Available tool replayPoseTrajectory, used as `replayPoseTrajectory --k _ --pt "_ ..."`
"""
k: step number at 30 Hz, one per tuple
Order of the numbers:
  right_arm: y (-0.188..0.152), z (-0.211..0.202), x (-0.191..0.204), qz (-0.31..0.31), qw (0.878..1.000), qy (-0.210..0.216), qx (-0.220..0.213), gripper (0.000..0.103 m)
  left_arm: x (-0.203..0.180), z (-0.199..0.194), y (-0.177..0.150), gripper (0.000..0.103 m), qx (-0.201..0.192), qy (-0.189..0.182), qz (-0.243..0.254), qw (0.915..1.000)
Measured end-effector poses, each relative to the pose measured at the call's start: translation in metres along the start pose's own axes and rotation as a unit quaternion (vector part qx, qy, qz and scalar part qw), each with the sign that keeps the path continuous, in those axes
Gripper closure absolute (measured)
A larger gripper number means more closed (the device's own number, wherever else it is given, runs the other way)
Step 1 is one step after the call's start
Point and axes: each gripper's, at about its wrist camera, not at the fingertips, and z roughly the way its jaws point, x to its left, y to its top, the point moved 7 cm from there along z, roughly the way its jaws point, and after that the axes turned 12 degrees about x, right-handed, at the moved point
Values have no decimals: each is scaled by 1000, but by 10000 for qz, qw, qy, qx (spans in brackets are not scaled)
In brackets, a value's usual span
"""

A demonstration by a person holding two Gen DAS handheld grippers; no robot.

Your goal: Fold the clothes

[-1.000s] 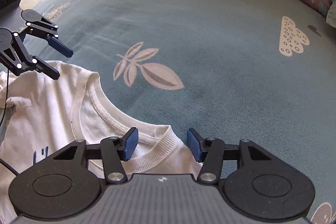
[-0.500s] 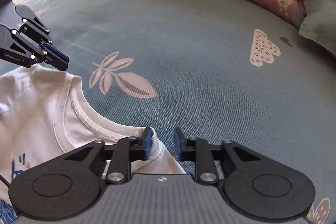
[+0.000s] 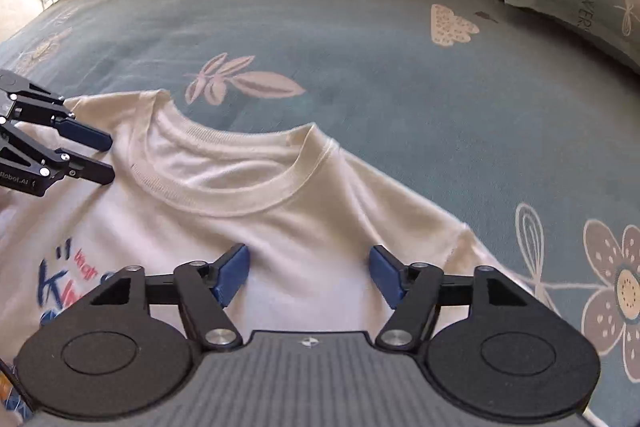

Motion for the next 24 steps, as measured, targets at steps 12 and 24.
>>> replayPoseTrajectory --k 12,24 --pt "2 -38 3 75 9998 96 129 8 -29 -49 -25 53 -90 249 590 9979" --pt "-105 -30 67 -539 9958 170 721 0 -68 -53 -135 48 287 352 382 9982"
